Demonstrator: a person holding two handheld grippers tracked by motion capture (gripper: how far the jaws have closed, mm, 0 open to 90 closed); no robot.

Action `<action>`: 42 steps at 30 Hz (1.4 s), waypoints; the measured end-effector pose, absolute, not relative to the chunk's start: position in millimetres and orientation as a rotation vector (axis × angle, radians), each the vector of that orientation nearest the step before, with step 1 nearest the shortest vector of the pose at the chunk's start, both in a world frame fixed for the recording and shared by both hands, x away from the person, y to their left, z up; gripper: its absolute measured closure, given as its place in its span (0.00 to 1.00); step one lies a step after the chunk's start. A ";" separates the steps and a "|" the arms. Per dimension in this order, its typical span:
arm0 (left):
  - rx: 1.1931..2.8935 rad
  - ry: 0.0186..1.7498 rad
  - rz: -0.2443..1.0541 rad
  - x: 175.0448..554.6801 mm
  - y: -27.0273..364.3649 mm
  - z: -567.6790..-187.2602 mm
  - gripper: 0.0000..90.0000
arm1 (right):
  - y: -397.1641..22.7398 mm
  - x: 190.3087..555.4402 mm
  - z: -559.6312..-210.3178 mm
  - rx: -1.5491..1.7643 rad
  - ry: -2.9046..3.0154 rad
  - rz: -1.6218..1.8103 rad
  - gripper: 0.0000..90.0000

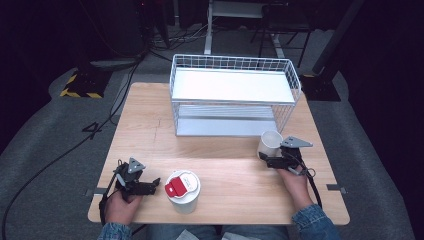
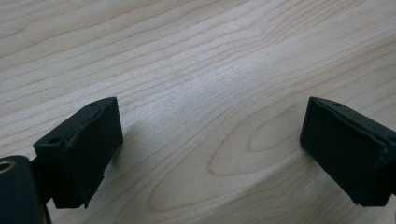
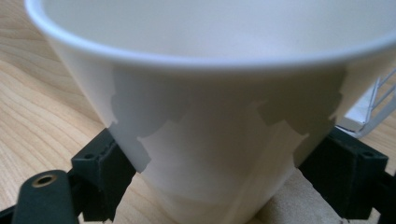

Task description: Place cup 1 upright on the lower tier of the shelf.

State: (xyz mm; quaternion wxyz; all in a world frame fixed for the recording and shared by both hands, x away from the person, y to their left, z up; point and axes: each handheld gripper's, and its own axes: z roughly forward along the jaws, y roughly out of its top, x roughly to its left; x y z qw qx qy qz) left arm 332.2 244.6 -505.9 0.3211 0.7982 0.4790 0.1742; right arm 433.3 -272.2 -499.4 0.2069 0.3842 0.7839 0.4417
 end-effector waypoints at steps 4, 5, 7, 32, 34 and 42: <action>2.096 1.258 0.458 332.2 244.6 -505.9 0.07 | -271.6 433.2 -499.4 1.055 2.190 1.237 0.24; 2.096 1.258 0.458 332.2 244.6 -505.9 0.07 | -271.1 432.7 -499.4 1.047 2.192 1.240 0.25; 2.097 1.258 0.458 332.2 244.6 -505.9 0.07 | -270.2 432.2 -499.4 1.041 2.190 1.230 0.25; 2.097 1.259 0.458 332.3 244.6 -505.8 0.07 | -268.3 431.7 -494.8 1.035 2.190 1.219 0.26; 2.098 1.259 0.457 332.4 244.6 -505.8 0.07 | -267.3 432.2 -492.4 1.029 2.192 1.223 0.26; 2.098 1.259 0.458 332.4 244.5 -505.8 0.07 | -261.0 435.7 -484.1 1.020 2.204 1.238 0.26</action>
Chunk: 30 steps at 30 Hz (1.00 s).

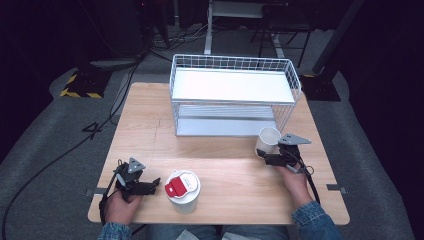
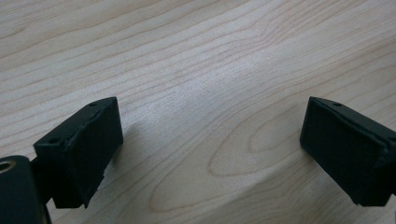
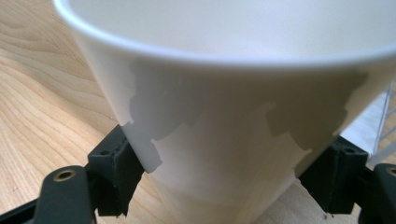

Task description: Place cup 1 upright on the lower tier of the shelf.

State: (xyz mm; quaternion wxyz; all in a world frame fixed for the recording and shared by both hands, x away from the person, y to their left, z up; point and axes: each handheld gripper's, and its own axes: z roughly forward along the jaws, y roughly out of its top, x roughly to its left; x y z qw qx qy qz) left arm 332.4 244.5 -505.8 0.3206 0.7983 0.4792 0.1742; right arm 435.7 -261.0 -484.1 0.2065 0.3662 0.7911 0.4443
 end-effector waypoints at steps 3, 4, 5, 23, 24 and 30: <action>2.098 1.259 0.457 332.4 244.5 -505.8 0.07 | -256.3 437.9 -478.4 1.001 2.211 1.237 0.26; 2.098 1.259 0.457 332.4 244.5 -505.8 0.07 | -254.6 438.3 -476.3 0.993 2.210 1.236 0.26; 2.098 1.260 0.458 332.4 244.5 -505.8 0.07 | -252.7 439.0 -474.2 0.988 2.215 1.236 0.26; 2.098 1.259 0.458 332.4 244.6 -505.8 0.07 | -219.0 459.3 -448.0 0.890 2.260 1.218 0.26; 2.098 1.259 0.458 332.5 244.6 -505.8 0.07 | -217.2 461.2 -446.9 0.890 2.268 1.218 0.26; 2.100 1.257 0.460 332.5 244.7 -505.8 0.07 | -207.6 470.9 -442.8 0.879 2.284 1.211 0.26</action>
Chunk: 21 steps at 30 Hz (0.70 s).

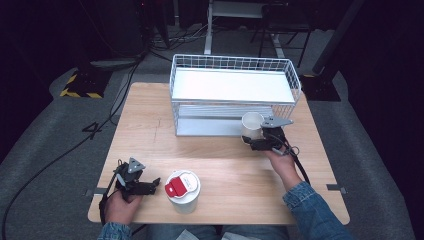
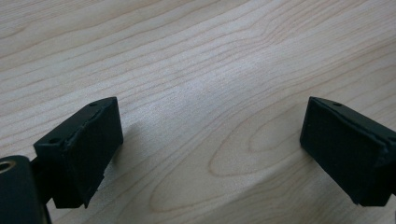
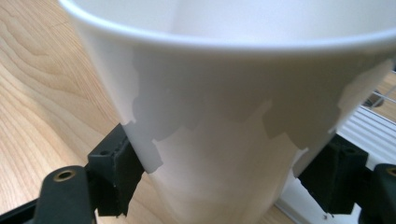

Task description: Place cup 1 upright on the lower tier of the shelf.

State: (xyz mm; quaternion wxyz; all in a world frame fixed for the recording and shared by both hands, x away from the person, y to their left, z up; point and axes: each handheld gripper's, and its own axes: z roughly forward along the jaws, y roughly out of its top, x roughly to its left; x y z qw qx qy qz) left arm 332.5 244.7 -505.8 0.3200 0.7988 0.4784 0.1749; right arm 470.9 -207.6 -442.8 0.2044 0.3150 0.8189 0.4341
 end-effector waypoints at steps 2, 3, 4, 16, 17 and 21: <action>2.100 1.257 0.460 332.5 244.7 -505.7 0.07 | -204.6 473.7 -441.7 0.874 2.282 1.215 0.26; 2.100 1.258 0.460 332.5 244.7 -505.8 0.07 | -203.1 475.0 -441.3 0.872 2.281 1.219 0.26; 2.099 1.259 0.459 332.5 244.7 -505.7 0.07 | -201.5 476.0 -440.9 0.873 2.284 1.220 0.26; 2.098 1.259 0.457 332.5 244.6 -505.8 0.07 | -182.3 489.2 -441.6 0.860 2.295 1.228 0.26; 2.098 1.259 0.457 332.5 244.6 -505.8 0.07 | -182.3 489.2 -441.6 0.860 2.295 1.228 0.26; 2.098 1.258 0.457 332.6 244.6 -505.8 0.07 | -174.4 496.5 -445.9 0.879 2.294 1.240 0.26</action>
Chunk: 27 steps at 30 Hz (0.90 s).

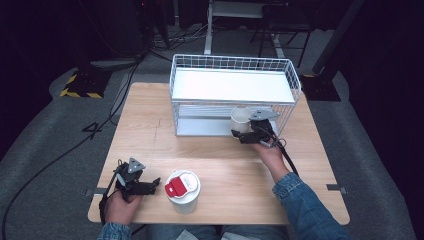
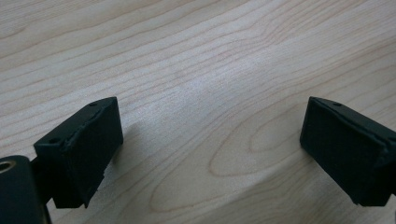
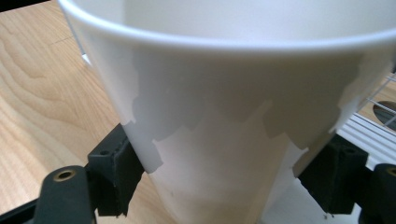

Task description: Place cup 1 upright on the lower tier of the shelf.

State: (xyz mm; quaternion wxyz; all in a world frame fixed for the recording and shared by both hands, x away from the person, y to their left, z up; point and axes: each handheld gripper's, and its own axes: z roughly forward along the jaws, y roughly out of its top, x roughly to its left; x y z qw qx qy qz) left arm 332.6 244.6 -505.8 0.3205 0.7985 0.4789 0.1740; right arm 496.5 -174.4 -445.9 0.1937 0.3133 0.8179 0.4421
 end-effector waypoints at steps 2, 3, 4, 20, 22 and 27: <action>2.101 1.257 0.463 332.7 244.8 -505.7 0.07 | -170.9 499.6 -447.4 0.880 2.287 1.240 0.26; 2.098 1.259 0.457 332.6 244.6 -505.8 0.07 | -169.3 501.4 -448.0 0.874 2.284 1.240 0.26; 2.099 1.258 0.461 332.7 244.7 -505.8 0.07 | -167.9 502.7 -448.4 0.877 2.284 1.237 0.26; 2.100 1.258 0.460 332.6 244.7 -505.7 0.07 | -147.4 521.0 -464.0 0.899 2.235 1.216 0.26; 2.100 1.258 0.459 332.6 244.7 -505.7 0.07 | -145.3 523.2 -466.4 0.906 2.226 1.215 0.26; 2.100 1.258 0.459 332.5 244.7 -505.7 0.07 | -142.7 530.0 -470.6 0.912 2.216 1.208 0.26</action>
